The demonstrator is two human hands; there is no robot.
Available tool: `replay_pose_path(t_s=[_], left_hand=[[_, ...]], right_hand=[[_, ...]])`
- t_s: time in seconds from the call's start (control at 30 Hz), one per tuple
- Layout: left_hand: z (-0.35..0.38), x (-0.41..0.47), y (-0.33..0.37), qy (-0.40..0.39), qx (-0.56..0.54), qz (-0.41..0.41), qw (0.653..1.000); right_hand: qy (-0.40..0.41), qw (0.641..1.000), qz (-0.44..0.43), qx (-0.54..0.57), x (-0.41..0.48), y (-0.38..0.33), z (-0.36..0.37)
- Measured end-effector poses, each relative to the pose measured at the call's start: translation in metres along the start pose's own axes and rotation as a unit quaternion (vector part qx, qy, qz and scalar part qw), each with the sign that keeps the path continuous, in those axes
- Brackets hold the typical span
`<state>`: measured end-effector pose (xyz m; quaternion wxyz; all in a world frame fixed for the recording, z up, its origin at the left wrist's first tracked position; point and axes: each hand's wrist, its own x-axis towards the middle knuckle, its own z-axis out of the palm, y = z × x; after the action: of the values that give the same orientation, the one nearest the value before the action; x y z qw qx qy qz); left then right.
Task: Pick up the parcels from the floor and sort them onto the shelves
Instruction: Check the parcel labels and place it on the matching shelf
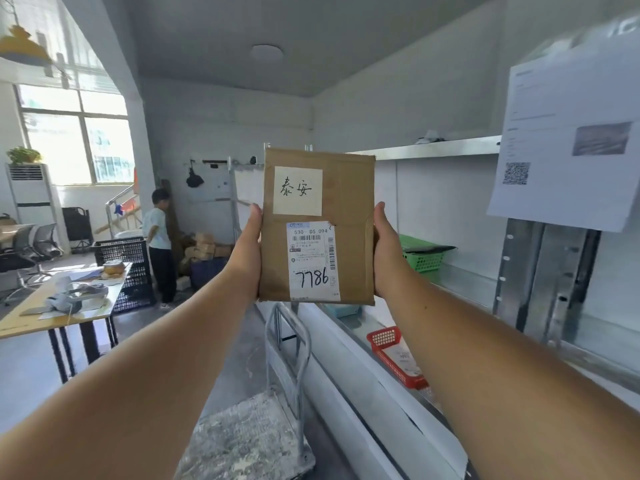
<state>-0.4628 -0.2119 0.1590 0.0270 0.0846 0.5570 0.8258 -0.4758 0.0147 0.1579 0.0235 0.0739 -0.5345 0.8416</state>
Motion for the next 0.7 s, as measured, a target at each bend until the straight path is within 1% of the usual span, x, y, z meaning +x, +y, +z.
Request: replay_pose_path(t_s=[0.07, 0.3, 0.4, 0.57, 0.7], left_hand=[[0.010, -0.002, -0.005, -0.012, -0.001, -0.007, 1.000], [0.065, -0.015, -0.032, -0.044, -0.027, -0.032, 0.998], [0.091, -0.028, -0.049, -0.070, -0.024, -0.045, 0.996], [0.136, -0.055, -0.079, -0.088, -0.022, -0.063, 0.994], [0.174, -0.076, -0.101, -0.109, -0.015, -0.075, 0.991]], right_hand=[[0.010, 1.000, -0.001, -0.004, -0.012, -0.005, -0.012], [0.089, 0.995, -0.014, -0.044, -0.058, -0.033, -0.058], [0.109, 0.993, -0.024, -0.044, -0.084, -0.041, -0.083], [0.136, 0.990, -0.020, -0.042, -0.128, -0.055, -0.128], [0.183, 0.982, -0.034, -0.040, -0.164, -0.065, -0.166]])
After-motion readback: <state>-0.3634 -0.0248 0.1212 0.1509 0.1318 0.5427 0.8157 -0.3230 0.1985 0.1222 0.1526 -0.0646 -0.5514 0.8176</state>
